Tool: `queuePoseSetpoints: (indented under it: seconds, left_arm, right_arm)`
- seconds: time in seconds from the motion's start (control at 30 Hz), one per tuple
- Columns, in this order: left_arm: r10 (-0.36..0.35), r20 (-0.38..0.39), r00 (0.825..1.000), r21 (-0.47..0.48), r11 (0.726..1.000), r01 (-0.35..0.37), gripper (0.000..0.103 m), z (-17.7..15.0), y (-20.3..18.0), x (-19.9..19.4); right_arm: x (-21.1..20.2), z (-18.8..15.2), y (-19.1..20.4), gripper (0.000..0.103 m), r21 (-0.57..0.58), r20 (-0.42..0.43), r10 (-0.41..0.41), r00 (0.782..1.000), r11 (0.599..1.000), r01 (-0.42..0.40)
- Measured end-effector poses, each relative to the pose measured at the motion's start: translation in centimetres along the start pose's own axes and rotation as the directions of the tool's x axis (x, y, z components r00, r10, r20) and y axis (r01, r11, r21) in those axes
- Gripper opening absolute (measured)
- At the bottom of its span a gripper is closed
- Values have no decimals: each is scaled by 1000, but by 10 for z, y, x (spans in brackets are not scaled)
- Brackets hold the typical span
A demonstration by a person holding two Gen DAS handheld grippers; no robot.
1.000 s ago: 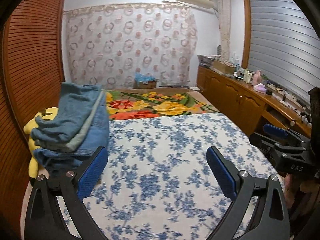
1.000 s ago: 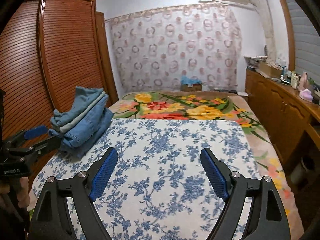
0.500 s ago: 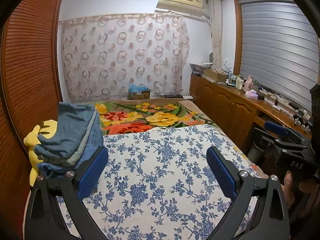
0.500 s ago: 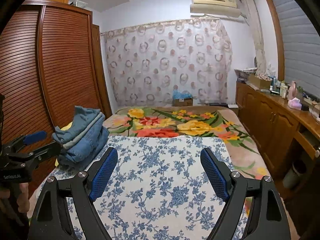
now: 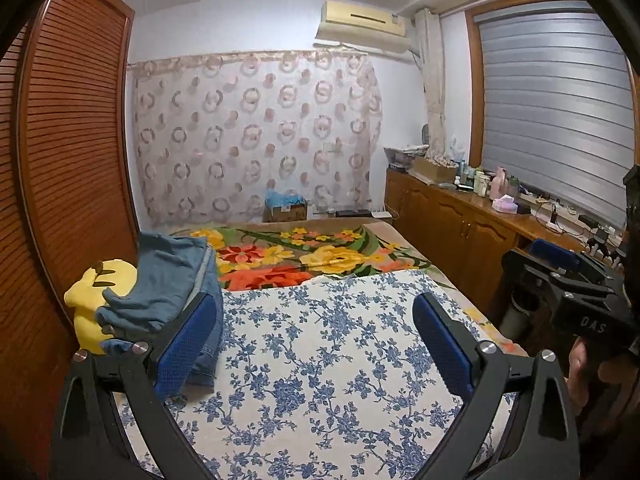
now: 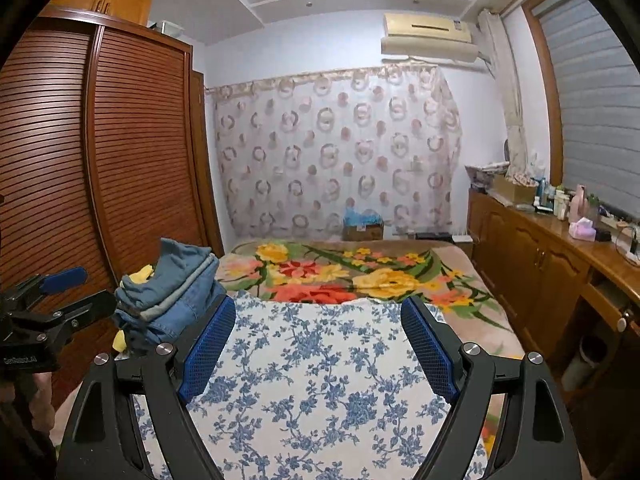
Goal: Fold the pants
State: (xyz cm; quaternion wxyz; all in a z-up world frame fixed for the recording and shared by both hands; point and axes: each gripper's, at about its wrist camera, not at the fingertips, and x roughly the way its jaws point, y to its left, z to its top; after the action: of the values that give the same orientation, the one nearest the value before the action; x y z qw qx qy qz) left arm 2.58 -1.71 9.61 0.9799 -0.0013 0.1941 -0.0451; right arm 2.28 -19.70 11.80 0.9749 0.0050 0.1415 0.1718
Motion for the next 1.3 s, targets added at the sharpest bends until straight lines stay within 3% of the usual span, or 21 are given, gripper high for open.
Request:
queuePoseSetpoints:
  seconds: [0.43, 1.3]
  left_arm:
    - [40, 22, 999, -15, 999, -39, 99, -2, 11, -8]
    - [39, 22, 999, -13, 999, -39, 99, -2, 12, -8]
  right_arm:
    - [7, -9, -3, 86, -13, 14, 4, 1000, 1000, -4]
    - [10, -10, -6, 86, -17, 14, 0, 1000, 1000, 0]
